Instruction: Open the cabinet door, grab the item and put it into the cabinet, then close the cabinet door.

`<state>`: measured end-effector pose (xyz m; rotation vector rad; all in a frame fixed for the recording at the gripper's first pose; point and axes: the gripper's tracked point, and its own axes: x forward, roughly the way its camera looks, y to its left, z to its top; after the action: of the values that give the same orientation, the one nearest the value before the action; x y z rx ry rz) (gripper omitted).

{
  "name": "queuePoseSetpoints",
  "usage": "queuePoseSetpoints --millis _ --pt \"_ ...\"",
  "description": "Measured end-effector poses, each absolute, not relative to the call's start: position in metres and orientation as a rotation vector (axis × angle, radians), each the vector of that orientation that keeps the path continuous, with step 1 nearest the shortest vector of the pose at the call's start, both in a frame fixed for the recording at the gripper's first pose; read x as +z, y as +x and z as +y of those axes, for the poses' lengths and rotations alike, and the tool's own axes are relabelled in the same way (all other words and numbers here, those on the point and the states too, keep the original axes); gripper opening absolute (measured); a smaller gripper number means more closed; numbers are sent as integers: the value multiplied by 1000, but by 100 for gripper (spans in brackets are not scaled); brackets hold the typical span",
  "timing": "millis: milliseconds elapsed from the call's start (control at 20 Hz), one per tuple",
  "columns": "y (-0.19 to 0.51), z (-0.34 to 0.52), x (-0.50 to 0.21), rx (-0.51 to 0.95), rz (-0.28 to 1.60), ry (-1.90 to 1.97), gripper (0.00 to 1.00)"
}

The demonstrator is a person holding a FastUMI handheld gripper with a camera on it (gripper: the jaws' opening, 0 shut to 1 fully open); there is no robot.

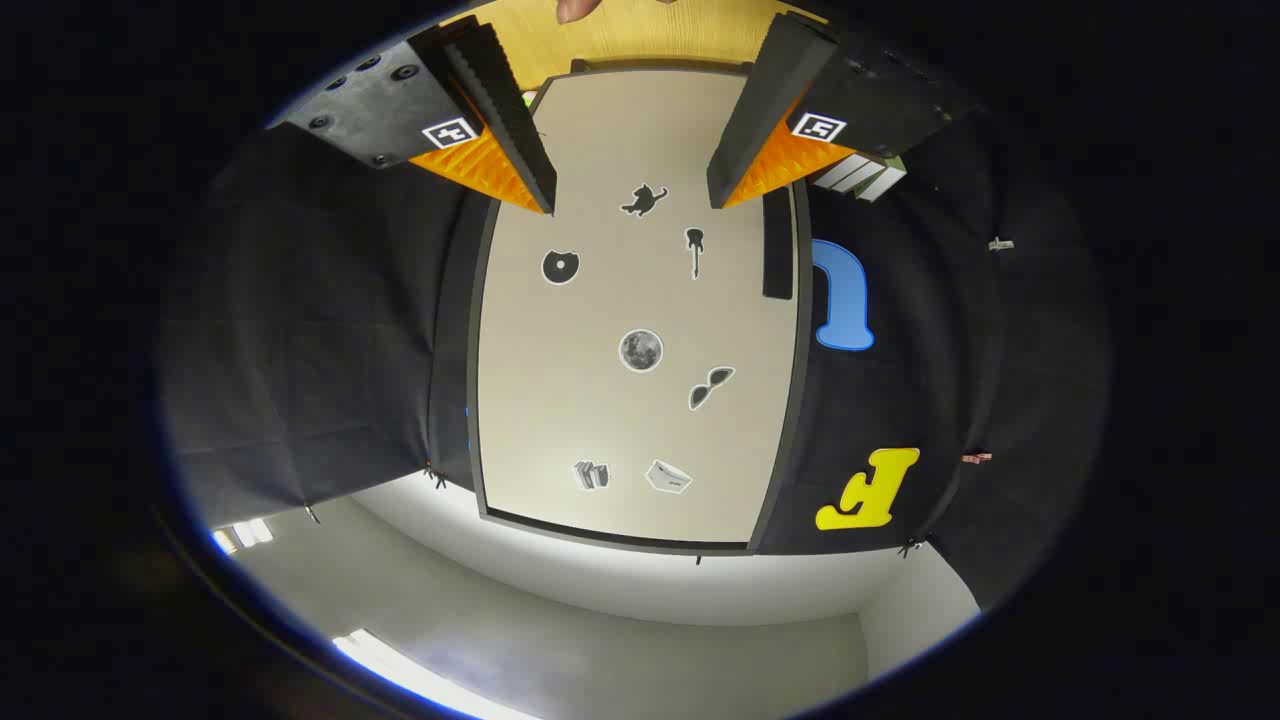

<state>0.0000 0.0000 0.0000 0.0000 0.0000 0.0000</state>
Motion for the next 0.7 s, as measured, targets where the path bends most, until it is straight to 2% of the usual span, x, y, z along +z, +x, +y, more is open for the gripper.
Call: queuePoseSetpoints --millis 700 --pt "-1 13 0 4 1 -13 97"
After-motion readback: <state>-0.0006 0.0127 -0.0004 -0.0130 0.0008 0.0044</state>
